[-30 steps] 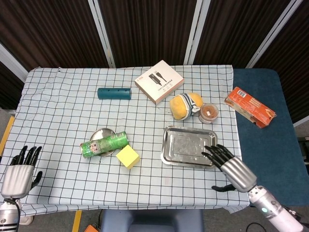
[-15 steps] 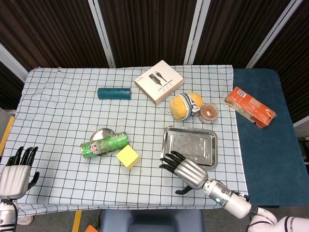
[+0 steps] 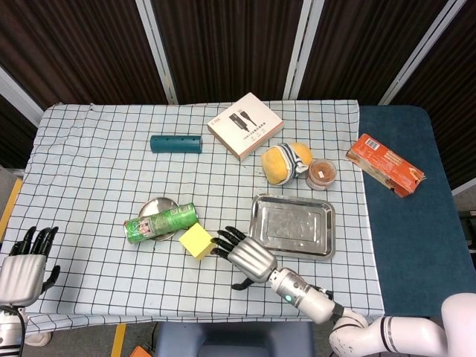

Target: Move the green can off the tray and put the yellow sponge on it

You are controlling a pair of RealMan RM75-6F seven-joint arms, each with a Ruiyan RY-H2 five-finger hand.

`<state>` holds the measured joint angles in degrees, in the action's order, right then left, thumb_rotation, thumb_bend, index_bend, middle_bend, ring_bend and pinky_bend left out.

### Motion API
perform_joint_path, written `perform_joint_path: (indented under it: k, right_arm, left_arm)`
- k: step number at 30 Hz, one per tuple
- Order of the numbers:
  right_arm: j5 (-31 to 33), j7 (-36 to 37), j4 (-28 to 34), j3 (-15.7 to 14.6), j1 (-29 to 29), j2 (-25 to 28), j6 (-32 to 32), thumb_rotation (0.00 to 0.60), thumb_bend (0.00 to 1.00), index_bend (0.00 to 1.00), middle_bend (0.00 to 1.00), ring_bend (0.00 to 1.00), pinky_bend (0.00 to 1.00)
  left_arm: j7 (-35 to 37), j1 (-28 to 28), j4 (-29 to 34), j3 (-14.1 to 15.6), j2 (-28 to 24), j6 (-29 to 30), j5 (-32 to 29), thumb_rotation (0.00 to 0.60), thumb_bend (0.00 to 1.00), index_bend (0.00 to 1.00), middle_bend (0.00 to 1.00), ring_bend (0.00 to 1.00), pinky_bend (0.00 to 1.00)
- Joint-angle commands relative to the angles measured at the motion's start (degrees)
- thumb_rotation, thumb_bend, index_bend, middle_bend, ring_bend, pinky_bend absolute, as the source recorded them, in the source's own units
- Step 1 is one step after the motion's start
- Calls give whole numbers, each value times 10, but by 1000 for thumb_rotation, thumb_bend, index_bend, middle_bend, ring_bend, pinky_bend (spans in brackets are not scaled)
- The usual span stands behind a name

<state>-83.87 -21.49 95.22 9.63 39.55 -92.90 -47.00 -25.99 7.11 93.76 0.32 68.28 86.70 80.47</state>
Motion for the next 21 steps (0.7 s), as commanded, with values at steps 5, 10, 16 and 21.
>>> perform_joint_path:
  k: [5,10,16,21]
  right_arm:
    - [38,-27,-59,26,35,-60,-13,600,183,345,219,153,181]
    - [61,-29,-88,34,51,-78,-11,600,205,322,219,153,181]
    - [79,-22,-114,40,65,-94,-6,600,205,310,219,153,181]
    - [101,-11,-161,44,84,-125,4,600,206,309,219,153,181]
  left_arm:
    - [7,-3,3,-4,-4,-4,-1,600,362,94,141,74,272]
    - [7,-5,6,-5,-6,-8,0,600,363,95,142,75,272]
    - [6,-5,8,-6,-6,-12,0,600,363,95,144,75,272]
    - [8,-6,10,-6,-9,-16,3,600,361,95,146,75,272]
